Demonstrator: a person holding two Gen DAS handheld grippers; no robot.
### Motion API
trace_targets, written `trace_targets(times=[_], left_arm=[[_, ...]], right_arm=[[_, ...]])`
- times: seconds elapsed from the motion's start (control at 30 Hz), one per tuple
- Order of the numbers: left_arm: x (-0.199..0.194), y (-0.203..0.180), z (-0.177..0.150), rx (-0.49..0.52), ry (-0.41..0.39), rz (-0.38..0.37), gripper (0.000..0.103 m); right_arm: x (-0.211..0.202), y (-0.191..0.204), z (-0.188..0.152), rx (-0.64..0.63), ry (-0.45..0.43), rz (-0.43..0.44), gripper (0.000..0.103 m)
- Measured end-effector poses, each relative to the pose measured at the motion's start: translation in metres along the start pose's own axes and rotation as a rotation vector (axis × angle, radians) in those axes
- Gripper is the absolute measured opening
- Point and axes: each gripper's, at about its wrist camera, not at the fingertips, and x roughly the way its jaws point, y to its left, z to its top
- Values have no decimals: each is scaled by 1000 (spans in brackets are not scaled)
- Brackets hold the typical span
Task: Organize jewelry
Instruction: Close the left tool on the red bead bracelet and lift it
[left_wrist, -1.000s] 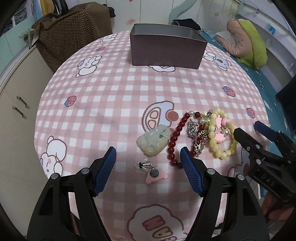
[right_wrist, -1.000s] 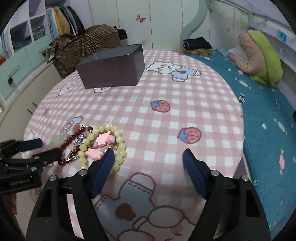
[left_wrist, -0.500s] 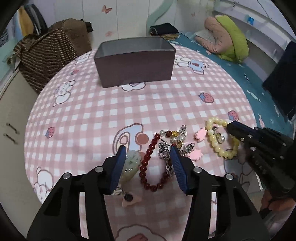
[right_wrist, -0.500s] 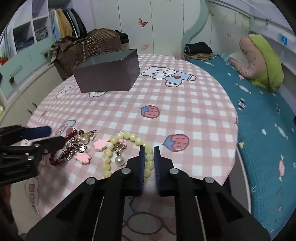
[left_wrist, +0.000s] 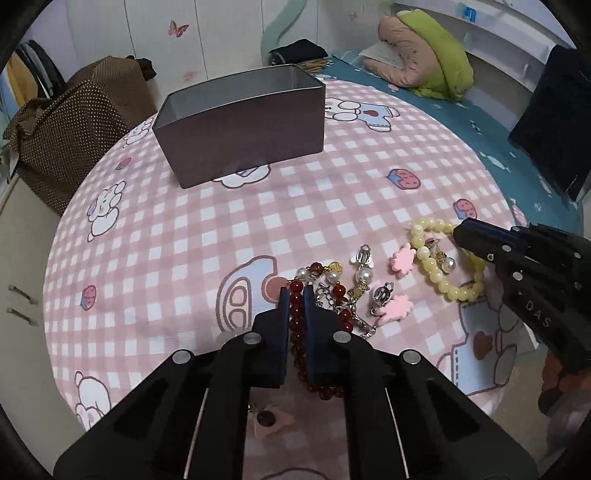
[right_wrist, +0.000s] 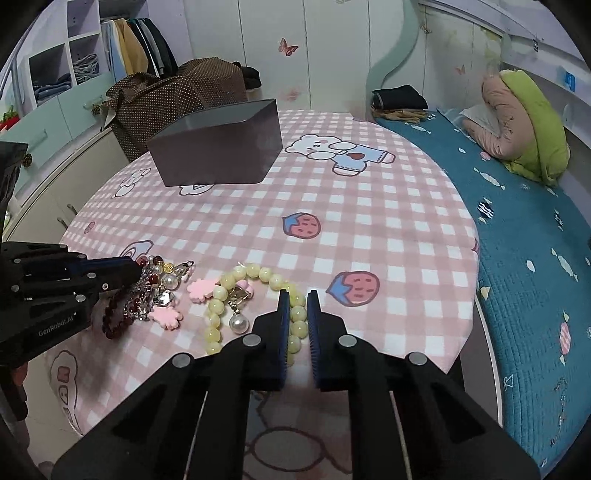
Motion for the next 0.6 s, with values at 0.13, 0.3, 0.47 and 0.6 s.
trace_targets(times=[0.13,0.3,0.47,0.6], left_arm=[[-4,7,0,-71,-43,-48,0],[-19,7,-3,-93,-116,-83,0],[-12,3,-6,-25,-79,-5,1],[2,3,-4,32,-43,75,19]], right_arm=[[0,-1,1,5,-1,-1,10],[1,-1,2,9,0,-2,10],[0,0,1,1,1,-3,10],[1,1,1,0,1,-3,10]])
